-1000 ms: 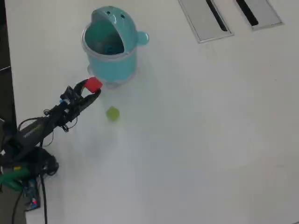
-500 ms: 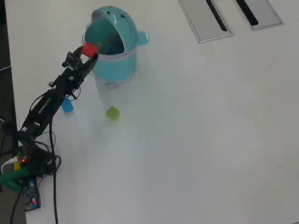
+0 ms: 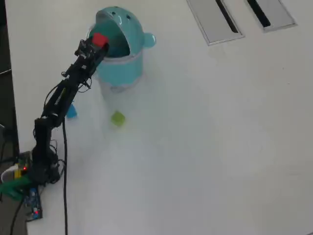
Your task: Grasp RGB lego blocks and put them in the bin one by one.
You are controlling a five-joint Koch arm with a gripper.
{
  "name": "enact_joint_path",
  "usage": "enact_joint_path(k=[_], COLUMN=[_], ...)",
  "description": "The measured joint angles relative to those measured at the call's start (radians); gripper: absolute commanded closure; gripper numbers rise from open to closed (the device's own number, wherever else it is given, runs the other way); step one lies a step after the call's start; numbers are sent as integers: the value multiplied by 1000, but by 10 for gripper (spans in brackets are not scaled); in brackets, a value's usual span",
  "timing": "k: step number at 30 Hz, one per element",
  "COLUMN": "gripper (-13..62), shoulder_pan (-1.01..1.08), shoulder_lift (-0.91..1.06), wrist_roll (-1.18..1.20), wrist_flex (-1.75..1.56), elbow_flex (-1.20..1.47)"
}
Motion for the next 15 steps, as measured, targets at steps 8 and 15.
enact_joint_path(k=[8, 15], gripper=[388, 275], shoulder_pan=[-6, -3], shoulder_lift=[-110, -167], wrist_roll=[-8, -184], wrist_flex=[20, 20], elbow_flex=[-84, -147])
